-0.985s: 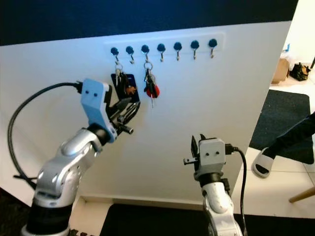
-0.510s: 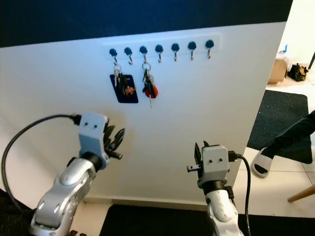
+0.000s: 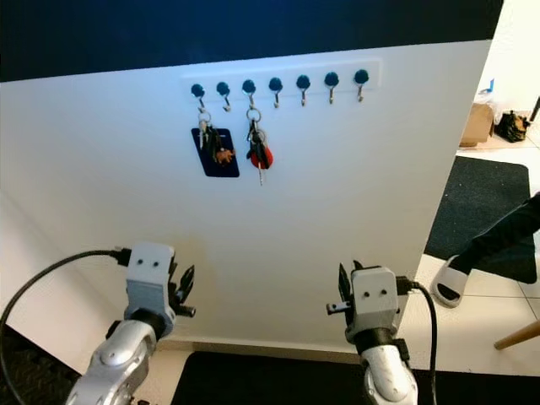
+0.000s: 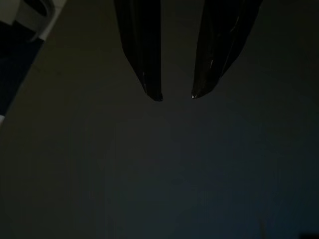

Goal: Hang keys on a hook

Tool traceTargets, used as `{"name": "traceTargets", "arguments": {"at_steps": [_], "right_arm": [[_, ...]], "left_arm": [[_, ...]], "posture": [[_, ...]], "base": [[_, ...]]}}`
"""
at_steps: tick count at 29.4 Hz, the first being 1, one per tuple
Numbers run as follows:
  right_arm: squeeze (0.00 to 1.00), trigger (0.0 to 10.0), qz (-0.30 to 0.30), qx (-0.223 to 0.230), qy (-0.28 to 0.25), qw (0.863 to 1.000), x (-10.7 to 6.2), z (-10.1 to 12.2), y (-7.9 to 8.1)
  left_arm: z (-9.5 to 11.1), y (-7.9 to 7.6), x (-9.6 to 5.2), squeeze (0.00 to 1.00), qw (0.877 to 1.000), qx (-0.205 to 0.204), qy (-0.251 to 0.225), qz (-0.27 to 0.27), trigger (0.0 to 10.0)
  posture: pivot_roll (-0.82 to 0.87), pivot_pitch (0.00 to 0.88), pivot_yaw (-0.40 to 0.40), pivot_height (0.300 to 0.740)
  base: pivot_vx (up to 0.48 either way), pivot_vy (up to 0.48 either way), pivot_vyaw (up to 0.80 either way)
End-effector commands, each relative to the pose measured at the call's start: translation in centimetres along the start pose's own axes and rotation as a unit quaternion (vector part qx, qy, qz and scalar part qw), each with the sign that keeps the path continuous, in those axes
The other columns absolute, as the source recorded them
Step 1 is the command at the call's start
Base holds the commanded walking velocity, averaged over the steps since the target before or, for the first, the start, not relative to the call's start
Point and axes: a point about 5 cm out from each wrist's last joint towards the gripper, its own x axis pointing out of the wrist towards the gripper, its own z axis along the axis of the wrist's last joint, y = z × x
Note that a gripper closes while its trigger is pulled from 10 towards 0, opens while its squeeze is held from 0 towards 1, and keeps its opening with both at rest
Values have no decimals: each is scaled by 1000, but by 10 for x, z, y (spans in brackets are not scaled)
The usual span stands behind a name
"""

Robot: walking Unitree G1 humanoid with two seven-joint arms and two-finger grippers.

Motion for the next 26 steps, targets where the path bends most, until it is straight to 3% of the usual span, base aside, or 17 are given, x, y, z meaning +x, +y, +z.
{"name": "traceTargets", "arguments": {"at_steps": [1,26], "right_arm": [[0,10000,2,9,7,1000,-3,-3,2],[0,10000,3,22,5,1000,0,-2,7]], "left_arm": [[-5,0,0,0,1000,4,5,7,10000],[-4,-6,7,0,1000,-3,2,4,10000]], "posture": [[-11,149,132,740],[-5,158,129,740]], "base": [[0,0,0],[0,0,0]]}}
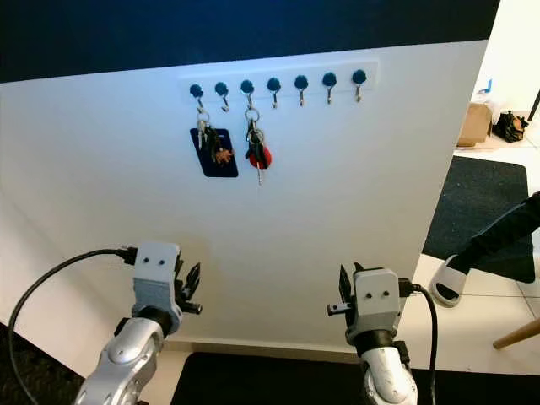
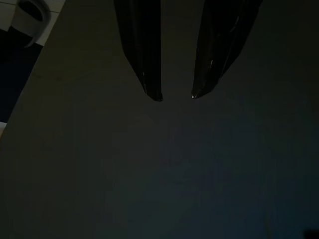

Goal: Hang keys on a hook

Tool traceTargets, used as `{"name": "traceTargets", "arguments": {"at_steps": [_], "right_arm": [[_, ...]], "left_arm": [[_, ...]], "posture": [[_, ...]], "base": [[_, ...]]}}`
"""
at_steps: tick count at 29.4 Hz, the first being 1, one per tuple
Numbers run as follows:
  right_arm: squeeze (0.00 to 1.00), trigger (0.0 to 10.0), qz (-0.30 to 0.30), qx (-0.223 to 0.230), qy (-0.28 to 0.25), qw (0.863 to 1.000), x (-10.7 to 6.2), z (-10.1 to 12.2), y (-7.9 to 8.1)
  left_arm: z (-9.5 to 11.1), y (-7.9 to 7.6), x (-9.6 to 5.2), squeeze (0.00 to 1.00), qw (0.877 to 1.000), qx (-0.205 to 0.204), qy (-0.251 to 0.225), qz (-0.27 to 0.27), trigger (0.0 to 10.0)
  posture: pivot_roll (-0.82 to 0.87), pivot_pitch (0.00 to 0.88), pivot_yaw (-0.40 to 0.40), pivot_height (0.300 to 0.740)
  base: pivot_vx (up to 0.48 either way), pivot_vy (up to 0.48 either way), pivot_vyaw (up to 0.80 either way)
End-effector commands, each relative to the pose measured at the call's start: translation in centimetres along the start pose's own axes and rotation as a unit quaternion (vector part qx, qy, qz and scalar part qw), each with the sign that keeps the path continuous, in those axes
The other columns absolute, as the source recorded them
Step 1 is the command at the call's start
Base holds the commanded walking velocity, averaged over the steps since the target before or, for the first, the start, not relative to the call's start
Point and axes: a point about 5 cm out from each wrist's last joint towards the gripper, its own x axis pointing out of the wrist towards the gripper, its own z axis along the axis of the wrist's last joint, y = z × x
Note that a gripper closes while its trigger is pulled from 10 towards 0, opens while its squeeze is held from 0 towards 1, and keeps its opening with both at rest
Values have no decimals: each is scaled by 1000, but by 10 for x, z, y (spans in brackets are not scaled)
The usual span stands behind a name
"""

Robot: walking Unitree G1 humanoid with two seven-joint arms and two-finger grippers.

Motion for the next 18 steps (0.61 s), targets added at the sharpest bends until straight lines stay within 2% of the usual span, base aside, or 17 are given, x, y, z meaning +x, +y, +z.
{"name": "traceTargets", "arguments": {"at_steps": [1,18], "right_arm": [[0,10000,3,5,6,1000,-1,-3,3],[0,10000,2,5,6,1000,1,-3,4]], "left_arm": [[-3,0,0,0,1000,6,4,6,10000],[-4,-3,3,0,1000,10,5,2,10000]], "posture": [[-5,158,129,740],[-6,157,131,740]], "base": [[0,0,0],[0,0,0]]}}
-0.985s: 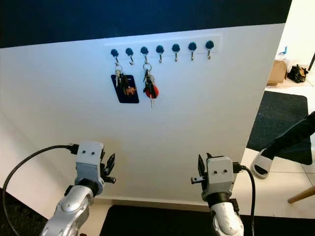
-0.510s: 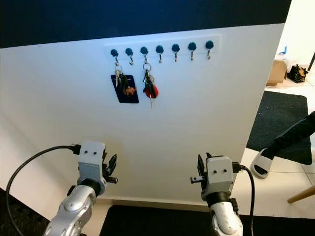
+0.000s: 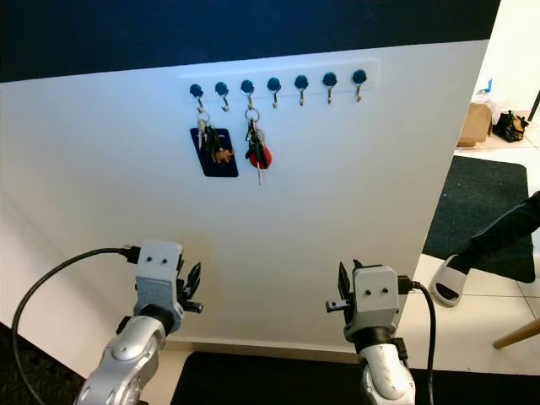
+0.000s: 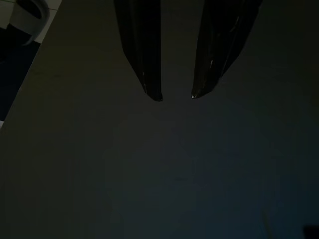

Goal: Hang keys on a hook

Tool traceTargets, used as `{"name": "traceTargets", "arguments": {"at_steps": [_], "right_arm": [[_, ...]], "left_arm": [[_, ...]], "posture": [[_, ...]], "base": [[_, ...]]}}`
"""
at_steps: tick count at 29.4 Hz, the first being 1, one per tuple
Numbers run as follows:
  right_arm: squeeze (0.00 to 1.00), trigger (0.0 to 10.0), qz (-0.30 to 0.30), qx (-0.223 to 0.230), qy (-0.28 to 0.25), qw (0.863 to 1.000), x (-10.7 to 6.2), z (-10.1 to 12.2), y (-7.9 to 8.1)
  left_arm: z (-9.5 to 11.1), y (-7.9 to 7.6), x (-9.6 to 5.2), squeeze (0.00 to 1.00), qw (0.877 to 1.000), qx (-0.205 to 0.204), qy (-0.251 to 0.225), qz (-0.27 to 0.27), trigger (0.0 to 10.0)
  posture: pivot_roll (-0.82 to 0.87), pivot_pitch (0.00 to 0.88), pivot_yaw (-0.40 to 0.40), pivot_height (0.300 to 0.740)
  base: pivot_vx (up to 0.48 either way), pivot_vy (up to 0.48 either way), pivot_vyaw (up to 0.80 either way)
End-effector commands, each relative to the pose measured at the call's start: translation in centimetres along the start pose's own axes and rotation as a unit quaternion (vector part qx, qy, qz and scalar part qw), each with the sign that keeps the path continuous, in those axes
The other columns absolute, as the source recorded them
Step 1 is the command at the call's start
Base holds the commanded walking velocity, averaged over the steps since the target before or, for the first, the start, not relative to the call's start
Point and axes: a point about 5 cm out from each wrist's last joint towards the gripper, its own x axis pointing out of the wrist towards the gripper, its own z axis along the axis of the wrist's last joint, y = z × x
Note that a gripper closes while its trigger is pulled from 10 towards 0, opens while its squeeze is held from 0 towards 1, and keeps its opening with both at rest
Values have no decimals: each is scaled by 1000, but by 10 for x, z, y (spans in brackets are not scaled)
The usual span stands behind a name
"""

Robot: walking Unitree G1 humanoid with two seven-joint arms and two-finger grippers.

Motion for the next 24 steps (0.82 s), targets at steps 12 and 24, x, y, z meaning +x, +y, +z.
{"name": "traceTargets", "arguments": {"at_steps": [12,24], "right_arm": [[0,10000,4,4,10,1000,-1,-5,5],[0,10000,2,6,16,1000,-2,-8,5]], "left_arm": [[-4,0,1,0,1000,11,7,7,10000],[-6,2,0,0,1000,17,7,8,10000]], "posture": [[-2,157,130,740],[-1,156,132,740]], "base": [[0,0,0],[0,0,0]]}}
